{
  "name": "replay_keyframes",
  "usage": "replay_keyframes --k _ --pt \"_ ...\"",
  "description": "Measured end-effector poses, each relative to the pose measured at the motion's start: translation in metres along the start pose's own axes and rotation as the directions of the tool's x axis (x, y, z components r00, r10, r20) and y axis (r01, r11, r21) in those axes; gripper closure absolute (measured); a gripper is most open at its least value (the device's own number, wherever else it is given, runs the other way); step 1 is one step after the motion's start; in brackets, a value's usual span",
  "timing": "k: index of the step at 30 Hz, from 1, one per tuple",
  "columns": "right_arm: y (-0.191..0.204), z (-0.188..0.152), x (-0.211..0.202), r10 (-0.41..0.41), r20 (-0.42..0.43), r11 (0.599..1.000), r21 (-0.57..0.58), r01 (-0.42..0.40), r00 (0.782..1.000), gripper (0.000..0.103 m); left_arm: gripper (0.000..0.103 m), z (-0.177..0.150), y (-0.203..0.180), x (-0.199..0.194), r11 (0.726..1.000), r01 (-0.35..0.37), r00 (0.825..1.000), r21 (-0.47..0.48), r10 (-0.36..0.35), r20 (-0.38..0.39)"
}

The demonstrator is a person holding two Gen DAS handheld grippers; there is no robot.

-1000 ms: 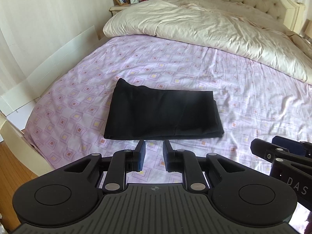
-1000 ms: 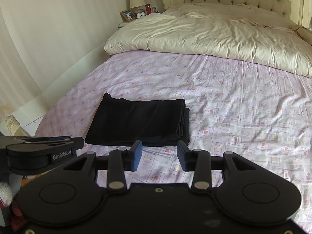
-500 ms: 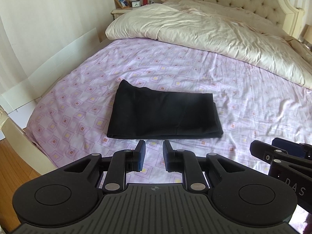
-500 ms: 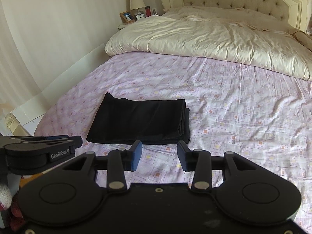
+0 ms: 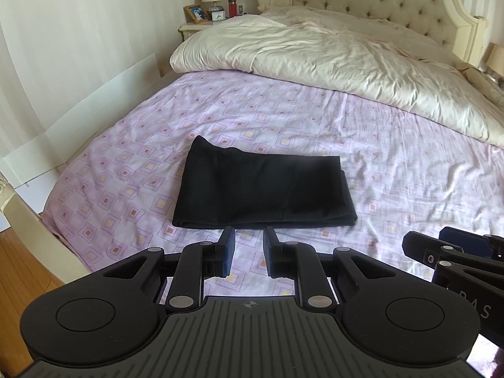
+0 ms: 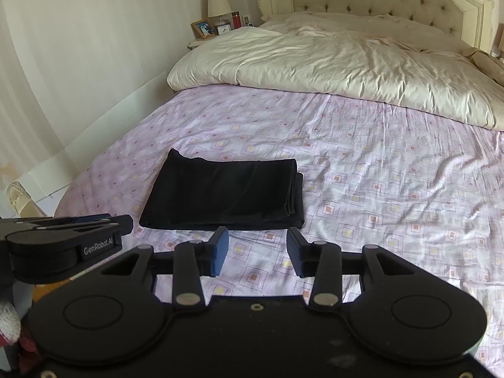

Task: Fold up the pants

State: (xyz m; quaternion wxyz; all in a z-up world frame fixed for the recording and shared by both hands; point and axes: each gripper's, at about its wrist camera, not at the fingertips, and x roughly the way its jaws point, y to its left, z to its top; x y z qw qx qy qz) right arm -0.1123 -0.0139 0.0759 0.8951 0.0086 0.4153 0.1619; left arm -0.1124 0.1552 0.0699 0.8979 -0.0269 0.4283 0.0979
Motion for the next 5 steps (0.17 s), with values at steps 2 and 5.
replay_keyframes --k 2,5 --pt "-0.0011 -0.0005 -0.0006 0.0 0.001 1.0 0.003 0.0 1.0 0.059 0.084 -0.0004 -0.0007 -0.0005 1.0 0.004 1.0 0.0 -0.004 -0.001" --pt "-0.0018 -0.0019 -0.0018 -0.001 0.002 1.0 0.005 0.001 1.0 0.059 0.084 -0.0007 -0.0024 -0.0013 1.0 0.0 1.0 0.006 0.0 0.007"
